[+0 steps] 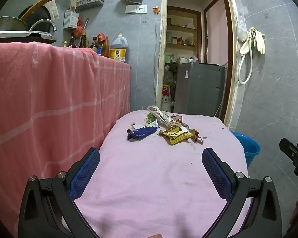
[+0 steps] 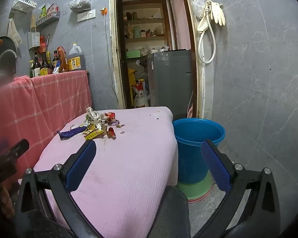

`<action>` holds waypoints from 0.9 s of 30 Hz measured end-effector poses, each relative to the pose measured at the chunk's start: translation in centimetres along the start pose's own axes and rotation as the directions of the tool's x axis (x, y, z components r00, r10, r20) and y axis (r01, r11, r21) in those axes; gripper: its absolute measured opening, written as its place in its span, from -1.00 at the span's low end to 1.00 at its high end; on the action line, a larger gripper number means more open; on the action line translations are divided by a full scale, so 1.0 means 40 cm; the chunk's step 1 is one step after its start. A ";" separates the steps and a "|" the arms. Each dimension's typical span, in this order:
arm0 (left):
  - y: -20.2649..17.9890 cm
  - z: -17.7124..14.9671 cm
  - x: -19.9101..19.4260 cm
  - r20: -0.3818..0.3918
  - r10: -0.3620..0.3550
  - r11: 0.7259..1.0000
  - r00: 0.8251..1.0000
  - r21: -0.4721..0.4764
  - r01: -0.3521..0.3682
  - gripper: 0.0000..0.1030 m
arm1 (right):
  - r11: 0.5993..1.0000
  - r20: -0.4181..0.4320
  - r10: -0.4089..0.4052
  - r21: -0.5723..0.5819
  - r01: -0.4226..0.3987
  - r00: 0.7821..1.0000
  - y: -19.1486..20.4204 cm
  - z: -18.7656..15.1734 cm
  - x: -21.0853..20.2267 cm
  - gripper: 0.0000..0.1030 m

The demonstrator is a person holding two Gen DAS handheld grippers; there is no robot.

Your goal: Collect trash

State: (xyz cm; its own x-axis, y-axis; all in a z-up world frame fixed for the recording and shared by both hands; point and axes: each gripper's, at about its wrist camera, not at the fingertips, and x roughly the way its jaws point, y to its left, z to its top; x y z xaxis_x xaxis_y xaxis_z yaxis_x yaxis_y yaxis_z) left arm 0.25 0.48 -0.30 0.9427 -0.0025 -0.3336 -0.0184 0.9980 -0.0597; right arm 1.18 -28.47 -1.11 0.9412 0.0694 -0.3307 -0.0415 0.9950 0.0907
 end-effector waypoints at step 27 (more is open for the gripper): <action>0.002 -0.030 0.021 -0.010 0.000 1.000 1.000 -0.005 0.000 0.96 | 1.000 -0.005 -0.002 -0.002 0.002 1.000 0.004 -0.003 0.006 1.00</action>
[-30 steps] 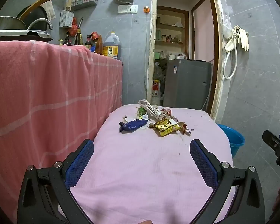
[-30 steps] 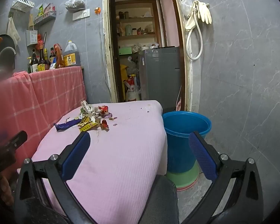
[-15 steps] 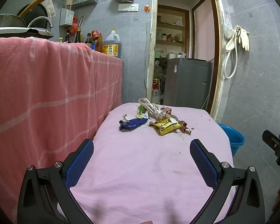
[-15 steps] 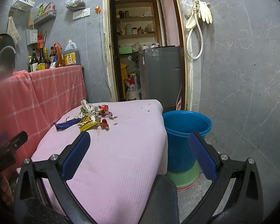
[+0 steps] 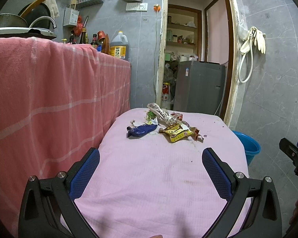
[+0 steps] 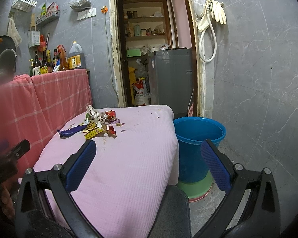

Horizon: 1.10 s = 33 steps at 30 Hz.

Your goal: Collect trash

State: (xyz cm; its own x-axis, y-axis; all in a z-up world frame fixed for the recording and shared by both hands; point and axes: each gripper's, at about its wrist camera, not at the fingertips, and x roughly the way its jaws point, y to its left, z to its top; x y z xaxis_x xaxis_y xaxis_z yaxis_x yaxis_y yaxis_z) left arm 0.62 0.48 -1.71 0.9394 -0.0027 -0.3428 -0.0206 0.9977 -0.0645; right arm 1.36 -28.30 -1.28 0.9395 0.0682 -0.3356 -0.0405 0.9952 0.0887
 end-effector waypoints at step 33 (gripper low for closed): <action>0.001 -0.001 0.004 -0.007 0.000 1.000 1.000 -0.004 0.000 0.96 | 1.000 -0.009 0.001 0.000 -0.001 1.000 0.010 -0.031 0.017 1.00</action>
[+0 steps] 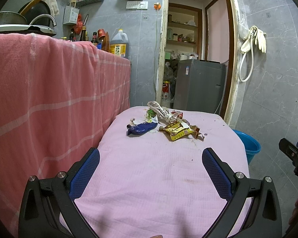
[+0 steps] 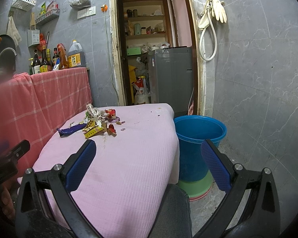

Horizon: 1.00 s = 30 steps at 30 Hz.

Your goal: Collect trash

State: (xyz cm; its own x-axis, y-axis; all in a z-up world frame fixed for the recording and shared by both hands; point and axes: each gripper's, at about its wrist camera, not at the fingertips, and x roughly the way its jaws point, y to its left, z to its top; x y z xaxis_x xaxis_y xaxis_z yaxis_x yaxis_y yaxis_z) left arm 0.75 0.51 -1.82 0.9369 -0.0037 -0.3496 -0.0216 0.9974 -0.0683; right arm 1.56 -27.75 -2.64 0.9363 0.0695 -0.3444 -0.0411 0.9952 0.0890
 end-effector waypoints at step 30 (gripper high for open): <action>-0.024 0.060 0.057 0.071 0.041 0.999 0.997 -0.004 -0.041 0.96 | 0.995 0.111 0.090 -0.048 -0.085 0.990 0.031 0.099 0.046 1.00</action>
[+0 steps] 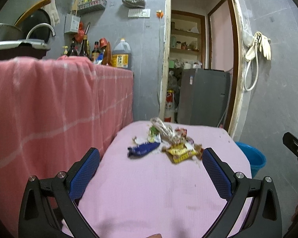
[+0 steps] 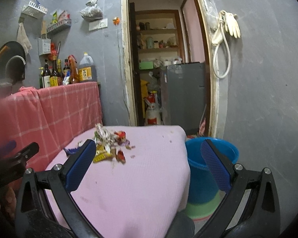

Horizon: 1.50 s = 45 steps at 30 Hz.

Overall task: Collect trash
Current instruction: 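Grasp the blue wrapper with the left tool while the right tool grasps brown paper scraps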

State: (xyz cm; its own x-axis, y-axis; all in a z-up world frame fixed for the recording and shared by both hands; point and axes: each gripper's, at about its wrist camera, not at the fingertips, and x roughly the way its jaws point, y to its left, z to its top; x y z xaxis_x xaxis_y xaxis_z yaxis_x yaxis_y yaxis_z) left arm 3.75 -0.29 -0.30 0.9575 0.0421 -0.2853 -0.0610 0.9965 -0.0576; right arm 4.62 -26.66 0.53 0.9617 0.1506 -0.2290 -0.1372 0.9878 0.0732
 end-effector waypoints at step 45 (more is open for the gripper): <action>0.094 -0.018 0.521 -0.402 0.021 0.940 0.915 0.319 0.118 0.80 | 0.959 -0.578 0.171 -0.086 -0.269 0.798 0.138 -0.111 0.590 0.11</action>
State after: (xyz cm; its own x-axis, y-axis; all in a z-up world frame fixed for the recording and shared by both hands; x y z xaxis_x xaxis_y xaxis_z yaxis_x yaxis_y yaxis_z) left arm 23.29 4.27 -7.16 0.7620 0.0304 -0.6468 0.1458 0.9652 0.2171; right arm 25.51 -17.49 -8.78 0.6065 0.3119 -0.7314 -0.4103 0.9107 0.0481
